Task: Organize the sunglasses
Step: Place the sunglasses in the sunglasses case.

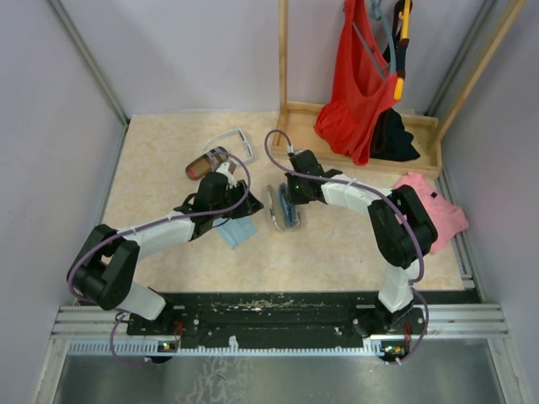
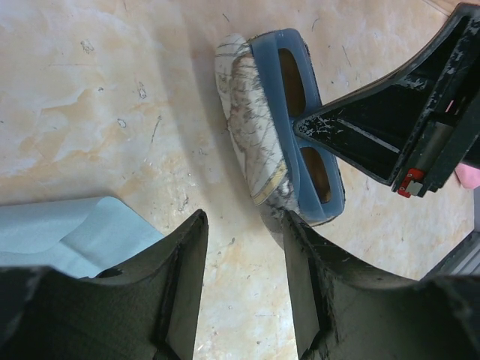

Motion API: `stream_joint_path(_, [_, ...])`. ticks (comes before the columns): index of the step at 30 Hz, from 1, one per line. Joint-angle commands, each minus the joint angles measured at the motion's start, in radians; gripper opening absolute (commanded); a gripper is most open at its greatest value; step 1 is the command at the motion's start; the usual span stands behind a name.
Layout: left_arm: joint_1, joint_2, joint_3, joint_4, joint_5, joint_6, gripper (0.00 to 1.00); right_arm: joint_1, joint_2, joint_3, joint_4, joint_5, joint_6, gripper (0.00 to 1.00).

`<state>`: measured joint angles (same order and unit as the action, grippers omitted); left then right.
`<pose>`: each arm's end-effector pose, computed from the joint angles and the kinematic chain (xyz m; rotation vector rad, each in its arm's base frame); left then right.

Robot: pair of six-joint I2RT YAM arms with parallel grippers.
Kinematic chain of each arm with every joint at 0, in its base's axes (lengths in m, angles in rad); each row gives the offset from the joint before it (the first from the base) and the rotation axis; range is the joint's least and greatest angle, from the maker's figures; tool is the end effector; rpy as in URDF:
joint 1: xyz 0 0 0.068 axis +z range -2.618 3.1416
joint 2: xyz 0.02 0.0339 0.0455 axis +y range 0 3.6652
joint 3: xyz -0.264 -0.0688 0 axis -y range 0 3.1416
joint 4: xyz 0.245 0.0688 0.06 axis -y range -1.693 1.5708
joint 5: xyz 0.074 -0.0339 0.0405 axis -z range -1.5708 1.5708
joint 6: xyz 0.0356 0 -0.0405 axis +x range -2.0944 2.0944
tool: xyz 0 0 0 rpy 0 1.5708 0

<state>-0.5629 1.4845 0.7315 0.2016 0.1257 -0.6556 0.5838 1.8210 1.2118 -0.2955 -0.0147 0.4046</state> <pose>0.2599 -0.1693 0.1955 -0.0250 2.2385 -0.8311 0.3237 0.2145 0.1921 -0.2326 2.5174 0.4312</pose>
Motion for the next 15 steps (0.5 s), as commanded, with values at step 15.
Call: stream_joint_path(15, [0.004,0.073,0.084,-0.003,0.015,0.022,0.5,-0.058,-0.021,-0.125,0.162,-0.095,0.027,0.04])
